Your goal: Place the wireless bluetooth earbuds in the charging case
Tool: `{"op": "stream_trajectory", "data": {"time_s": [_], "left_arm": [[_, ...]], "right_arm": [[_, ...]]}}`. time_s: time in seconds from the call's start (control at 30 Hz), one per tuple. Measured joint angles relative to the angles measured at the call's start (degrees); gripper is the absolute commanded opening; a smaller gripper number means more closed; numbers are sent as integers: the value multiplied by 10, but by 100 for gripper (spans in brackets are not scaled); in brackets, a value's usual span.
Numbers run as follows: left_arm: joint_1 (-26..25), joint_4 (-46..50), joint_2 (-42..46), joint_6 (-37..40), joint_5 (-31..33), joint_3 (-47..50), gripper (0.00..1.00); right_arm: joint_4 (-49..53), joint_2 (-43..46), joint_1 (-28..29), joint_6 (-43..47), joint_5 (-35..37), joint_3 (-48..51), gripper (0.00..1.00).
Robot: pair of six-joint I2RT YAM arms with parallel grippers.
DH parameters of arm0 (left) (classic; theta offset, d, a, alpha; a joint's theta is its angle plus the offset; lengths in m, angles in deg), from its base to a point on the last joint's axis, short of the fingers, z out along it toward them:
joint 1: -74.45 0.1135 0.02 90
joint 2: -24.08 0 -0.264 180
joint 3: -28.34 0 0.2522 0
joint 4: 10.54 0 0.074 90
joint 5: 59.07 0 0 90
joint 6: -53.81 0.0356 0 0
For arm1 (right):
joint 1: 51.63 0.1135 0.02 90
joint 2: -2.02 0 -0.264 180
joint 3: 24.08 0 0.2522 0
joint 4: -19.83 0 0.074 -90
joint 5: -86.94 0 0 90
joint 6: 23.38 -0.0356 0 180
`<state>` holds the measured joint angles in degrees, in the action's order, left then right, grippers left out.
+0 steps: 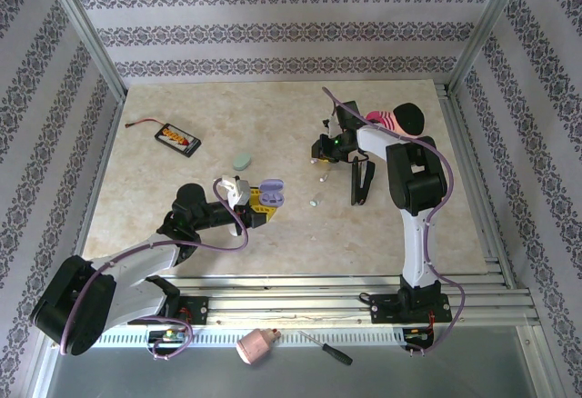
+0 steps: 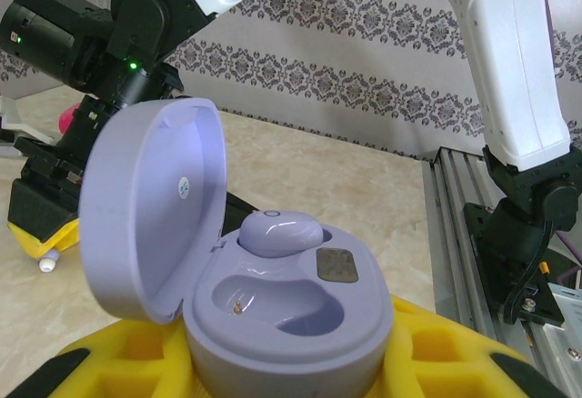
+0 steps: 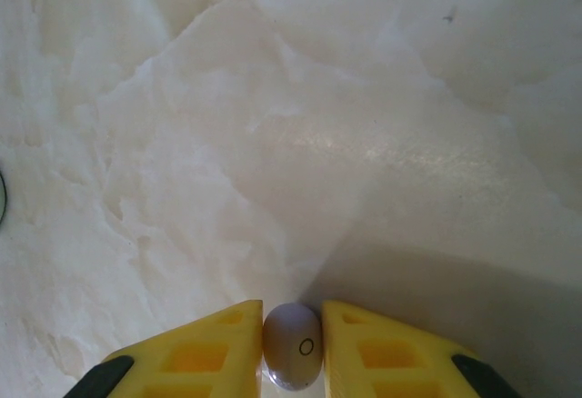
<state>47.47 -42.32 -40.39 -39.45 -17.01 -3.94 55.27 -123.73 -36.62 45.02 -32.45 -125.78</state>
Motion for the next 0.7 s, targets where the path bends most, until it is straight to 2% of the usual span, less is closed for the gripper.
{"op": "stream_trajectory", "data": {"time_s": [0.2, 0.4, 0.7], "left_arm": [[0, 0, -4, 3, 3, 0, 14], [0, 0, -19, 15, 18, 0, 14], [0, -1, -66, 35, 112, -2, 13]], "right_arm": [[5, 9, 9, 6, 9, 7, 20], [19, 63, 24, 8, 26, 42, 20], [24, 187, 38, 10, 52, 106, 20]]}}
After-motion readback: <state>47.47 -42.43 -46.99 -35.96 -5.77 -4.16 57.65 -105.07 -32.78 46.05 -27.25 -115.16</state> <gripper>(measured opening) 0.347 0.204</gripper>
